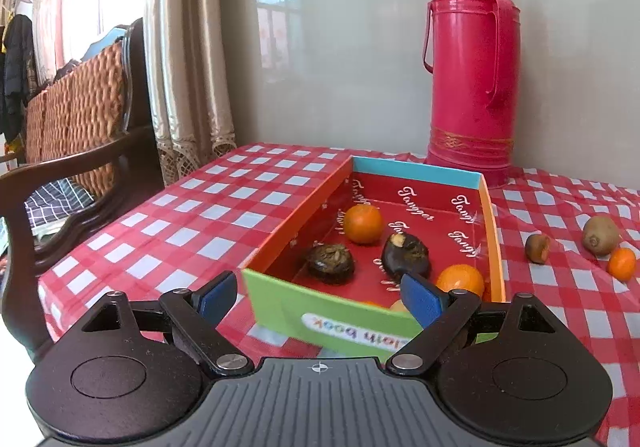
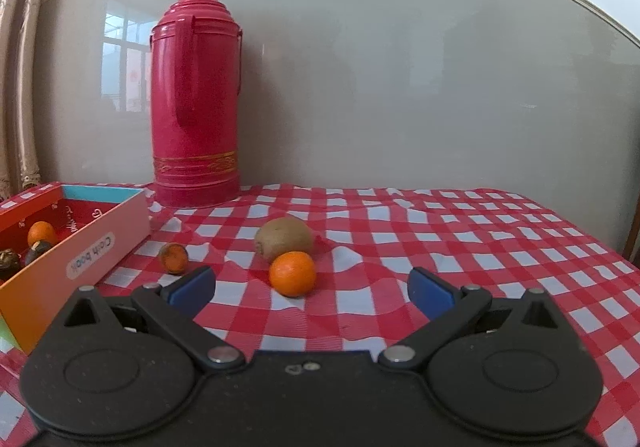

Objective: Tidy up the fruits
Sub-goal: 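Withdraw the open left gripper from the box while the right gripper approaches the orange, then close the right gripper on the orange beside the kiwi, then carry the orange with the right gripper over the box and open it, then withdraw the right gripper from the box toward the kiwi, then move the left gripper to the small tangerine and close on it, then carry the tangerine with the left gripper into the box and open it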

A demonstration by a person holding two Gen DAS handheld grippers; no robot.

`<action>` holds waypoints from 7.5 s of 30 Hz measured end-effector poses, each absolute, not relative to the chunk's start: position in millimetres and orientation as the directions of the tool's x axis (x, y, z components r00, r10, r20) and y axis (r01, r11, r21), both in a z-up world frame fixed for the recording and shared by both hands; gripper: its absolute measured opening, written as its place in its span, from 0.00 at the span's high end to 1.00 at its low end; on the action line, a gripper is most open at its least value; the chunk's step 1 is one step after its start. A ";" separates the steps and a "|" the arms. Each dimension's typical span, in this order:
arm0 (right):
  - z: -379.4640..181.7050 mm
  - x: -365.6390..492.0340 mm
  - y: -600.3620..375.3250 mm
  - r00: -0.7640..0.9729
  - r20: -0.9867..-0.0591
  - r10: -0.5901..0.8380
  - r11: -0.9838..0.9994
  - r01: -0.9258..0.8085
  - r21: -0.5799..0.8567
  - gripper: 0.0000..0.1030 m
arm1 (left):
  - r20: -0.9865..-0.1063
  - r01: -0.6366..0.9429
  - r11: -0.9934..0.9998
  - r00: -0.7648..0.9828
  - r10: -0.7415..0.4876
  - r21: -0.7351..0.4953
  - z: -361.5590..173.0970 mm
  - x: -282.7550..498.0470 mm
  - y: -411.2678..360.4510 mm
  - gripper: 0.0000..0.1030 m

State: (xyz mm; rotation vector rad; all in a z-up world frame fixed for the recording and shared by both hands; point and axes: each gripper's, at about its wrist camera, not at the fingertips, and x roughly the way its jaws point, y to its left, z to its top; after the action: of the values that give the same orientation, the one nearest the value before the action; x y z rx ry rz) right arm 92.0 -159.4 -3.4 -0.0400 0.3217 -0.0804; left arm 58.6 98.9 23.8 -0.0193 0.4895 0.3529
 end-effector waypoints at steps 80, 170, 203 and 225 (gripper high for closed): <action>17.7 126.2 -44.6 0.828 -0.327 0.455 0.876 -0.482 0.000 0.70 | -0.413 -0.601 0.799 0.718 0.561 0.041 5.6 -18.3 214.0 0.00; 8.7 77.9 -221.1 0.957 -0.276 -0.092 0.996 0.087 -0.031 0.10 | -0.456 -0.006 0.991 0.888 0.067 0.133 21.7 91.4 -33.9 0.00; 10.1 87.1 -221.6 0.958 -0.280 -0.056 0.998 0.064 0.021 0.06 | -0.602 0.069 0.995 0.799 -0.009 0.077 -10.9 218.3 -62.3 0.71; 8.2 92.2 -205.8 0.957 -0.291 -0.012 1.000 0.020 0.023 0.06 | -0.458 -0.145 0.985 0.872 0.172 0.094 33.7 153.6 15.6 0.71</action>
State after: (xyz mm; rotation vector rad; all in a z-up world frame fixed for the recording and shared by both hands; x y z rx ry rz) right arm 92.2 -205.8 8.2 0.0254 0.2950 -0.0161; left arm 153.6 15.6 33.7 0.0574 0.4836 0.1654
